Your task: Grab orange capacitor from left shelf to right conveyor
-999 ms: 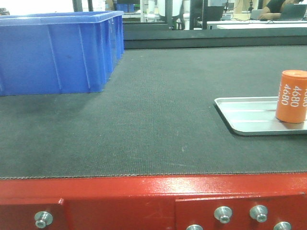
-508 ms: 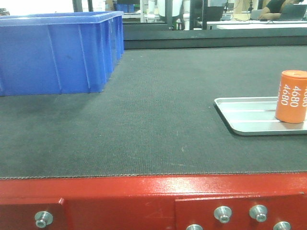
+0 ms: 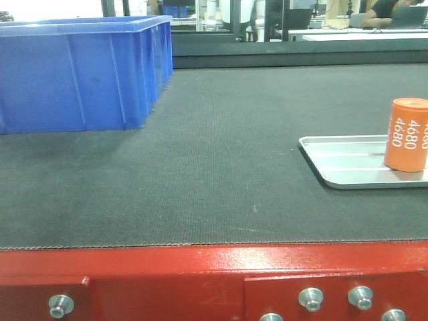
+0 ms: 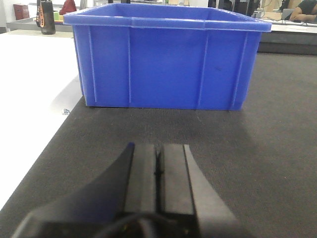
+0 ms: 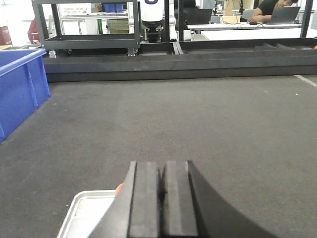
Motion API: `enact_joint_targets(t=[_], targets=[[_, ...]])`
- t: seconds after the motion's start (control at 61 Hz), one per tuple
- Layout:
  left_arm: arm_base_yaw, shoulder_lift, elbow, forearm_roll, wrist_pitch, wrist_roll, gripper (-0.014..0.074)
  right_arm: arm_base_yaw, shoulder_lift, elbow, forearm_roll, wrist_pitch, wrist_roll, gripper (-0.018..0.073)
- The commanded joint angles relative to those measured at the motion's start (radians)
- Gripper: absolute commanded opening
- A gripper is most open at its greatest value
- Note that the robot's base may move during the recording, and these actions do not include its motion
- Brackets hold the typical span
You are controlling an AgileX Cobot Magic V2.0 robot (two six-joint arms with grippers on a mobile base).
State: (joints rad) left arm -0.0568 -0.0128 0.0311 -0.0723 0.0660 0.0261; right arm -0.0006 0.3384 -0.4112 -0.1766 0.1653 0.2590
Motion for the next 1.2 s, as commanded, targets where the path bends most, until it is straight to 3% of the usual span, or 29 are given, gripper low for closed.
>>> enact_joint_targets(t=[0.0,0.213,0.377,0.459,0.737,0.852,1.179], targets=[[-0.006,-0.011,-0.003,-0.002,-0.090,-0.002,-0.0127,-0.005,0.006,-0.025,-0.001,-0.074,0.000,0.0054],[-0.006,-0.011,-0.003,-0.002,-0.090,-0.002,-0.0127,-0.005,0.006,0.024,0.006,-0.088,-0.022,0.0054],[-0.006,-0.011,-0.003,-0.002,-0.090,-0.002,-0.0127,-0.007,-0.008,0.117,0.177,-0.148,-0.238,0.0054],[-0.006,-0.011,-0.003,-0.002,-0.090,-0.002,-0.0127,-0.009,-0.040,0.167,0.213,-0.179,-0.302,0.0054],[-0.006,-0.011,-0.003,-0.002,-0.090,-0.002,-0.0127,-0.118,-0.270,0.376,0.228,-0.268,-0.304,0.0054],[-0.006,-0.011,-0.003,-0.002,-0.090,-0.002,-0.0127,-0.126,-0.372,0.437,0.229,-0.240,-0.301,0.0054],[-0.006,-0.011,-0.003,-0.002,-0.090,-0.002,-0.0127,-0.124,-0.360,0.436,0.229,-0.219,-0.301,0.0054]])
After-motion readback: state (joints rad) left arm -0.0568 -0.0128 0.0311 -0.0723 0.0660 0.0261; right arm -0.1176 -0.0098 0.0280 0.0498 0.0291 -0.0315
